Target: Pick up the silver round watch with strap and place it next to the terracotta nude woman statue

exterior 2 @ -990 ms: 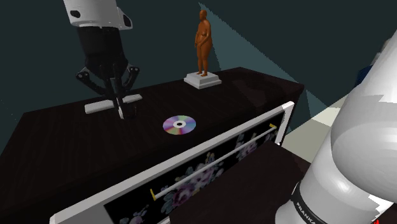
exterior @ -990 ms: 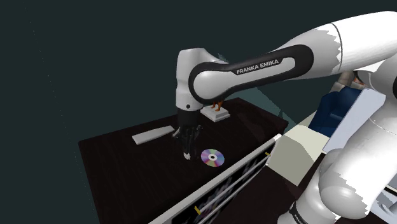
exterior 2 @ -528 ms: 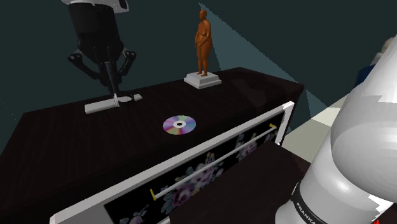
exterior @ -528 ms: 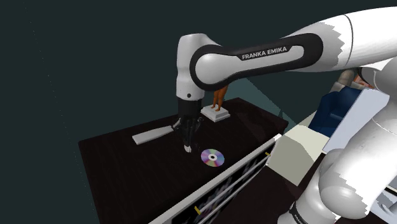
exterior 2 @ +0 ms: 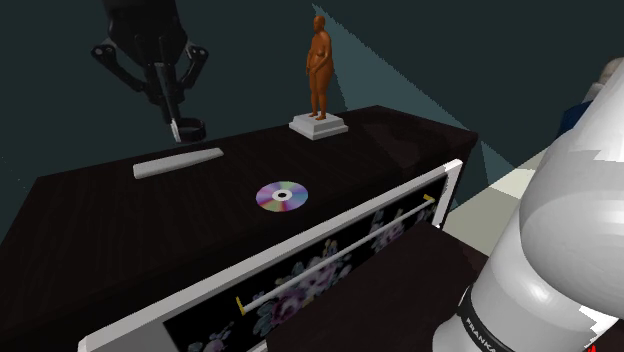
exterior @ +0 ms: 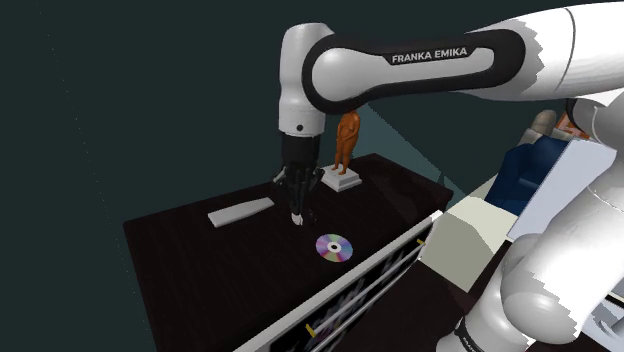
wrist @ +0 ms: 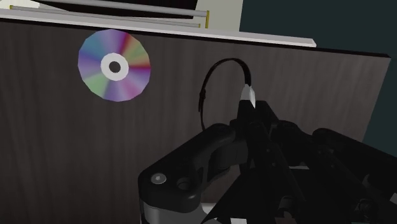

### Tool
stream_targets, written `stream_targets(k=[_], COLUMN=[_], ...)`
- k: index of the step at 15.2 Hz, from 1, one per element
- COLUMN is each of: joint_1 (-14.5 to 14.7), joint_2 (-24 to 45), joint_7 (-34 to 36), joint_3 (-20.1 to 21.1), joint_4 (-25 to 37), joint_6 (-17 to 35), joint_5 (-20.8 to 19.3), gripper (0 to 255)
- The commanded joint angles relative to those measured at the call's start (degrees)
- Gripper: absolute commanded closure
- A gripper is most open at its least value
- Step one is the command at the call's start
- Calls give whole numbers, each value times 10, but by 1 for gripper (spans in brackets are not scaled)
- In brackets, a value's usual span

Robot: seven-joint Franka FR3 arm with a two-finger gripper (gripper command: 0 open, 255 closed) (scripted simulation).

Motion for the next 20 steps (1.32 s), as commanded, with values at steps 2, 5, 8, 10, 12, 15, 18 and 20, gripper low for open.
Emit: stream_targets(k=[2, 5, 8, 10, 12, 15, 18, 20], joint_1=[-1, -1, -2, -2, -2, -3, -3, -3], joint_2=[-1, -2, 0, 1, 3, 7, 12, 17], joint_7=[2, 5, 7, 9, 11, 15, 19, 22], joint_3=[-1, -2, -3, -3, -3, -4, -4, -3], joint_4=[22, 45, 69, 86, 103, 131, 160, 180], joint_6=[-23, -46, -69, -85, -100, -124, -147, -163], joint_5=[0, -1, -2, -3, -3, -5, -7, -8], gripper=[255, 255, 255, 255, 255, 255, 255, 255])
